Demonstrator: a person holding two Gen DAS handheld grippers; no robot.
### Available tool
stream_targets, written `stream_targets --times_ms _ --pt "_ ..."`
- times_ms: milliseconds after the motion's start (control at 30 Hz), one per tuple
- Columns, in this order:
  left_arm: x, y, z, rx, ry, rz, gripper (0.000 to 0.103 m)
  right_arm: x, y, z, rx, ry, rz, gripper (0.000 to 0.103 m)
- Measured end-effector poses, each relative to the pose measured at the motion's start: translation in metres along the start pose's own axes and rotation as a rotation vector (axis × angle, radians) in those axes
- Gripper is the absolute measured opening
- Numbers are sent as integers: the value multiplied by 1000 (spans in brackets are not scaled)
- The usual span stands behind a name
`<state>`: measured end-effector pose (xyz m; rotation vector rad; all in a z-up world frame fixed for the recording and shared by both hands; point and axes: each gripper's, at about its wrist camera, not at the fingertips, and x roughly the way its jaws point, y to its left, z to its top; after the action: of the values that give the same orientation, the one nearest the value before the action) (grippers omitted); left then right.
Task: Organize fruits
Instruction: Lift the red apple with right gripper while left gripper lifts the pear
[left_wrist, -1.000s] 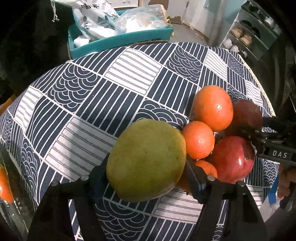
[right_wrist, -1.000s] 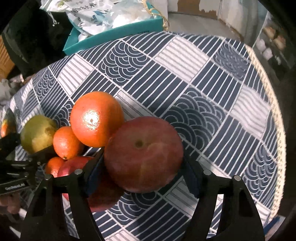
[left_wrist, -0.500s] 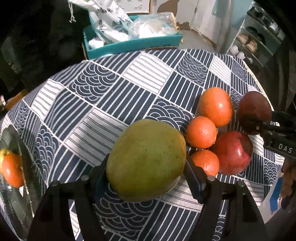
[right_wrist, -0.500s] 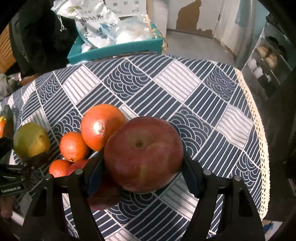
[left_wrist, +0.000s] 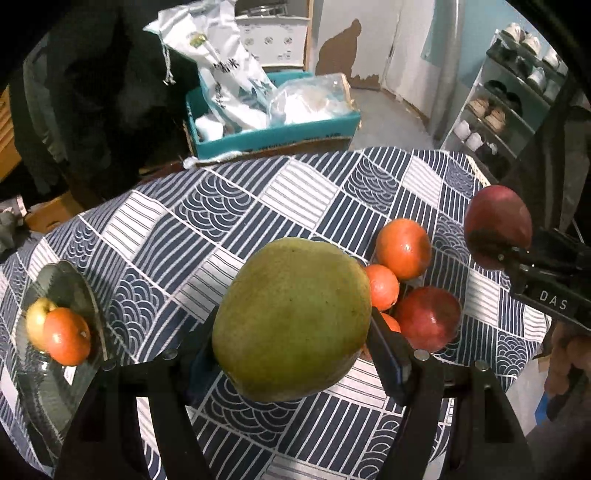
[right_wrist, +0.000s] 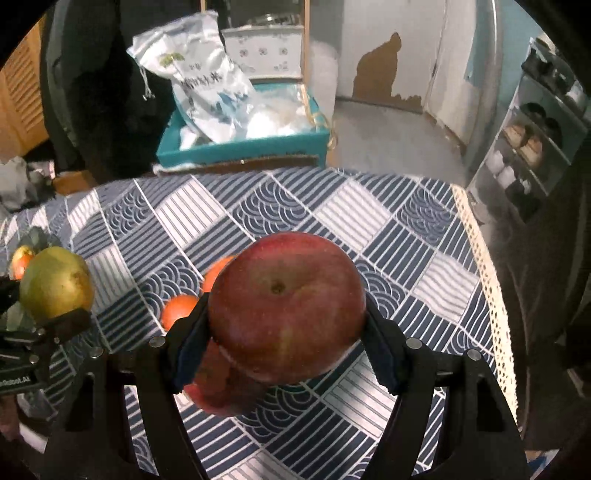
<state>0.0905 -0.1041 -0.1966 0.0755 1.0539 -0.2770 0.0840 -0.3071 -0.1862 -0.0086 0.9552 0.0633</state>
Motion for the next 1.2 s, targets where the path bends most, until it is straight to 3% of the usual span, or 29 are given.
stream_targets --times_ms 733,1200 --pt "-90 17 5 -37 -166 36 75 -84 41 30 -78 -207 63 75" --pt "-134 43 -1 -92 -229 67 75 -121 74 41 -119 -277 130 75"
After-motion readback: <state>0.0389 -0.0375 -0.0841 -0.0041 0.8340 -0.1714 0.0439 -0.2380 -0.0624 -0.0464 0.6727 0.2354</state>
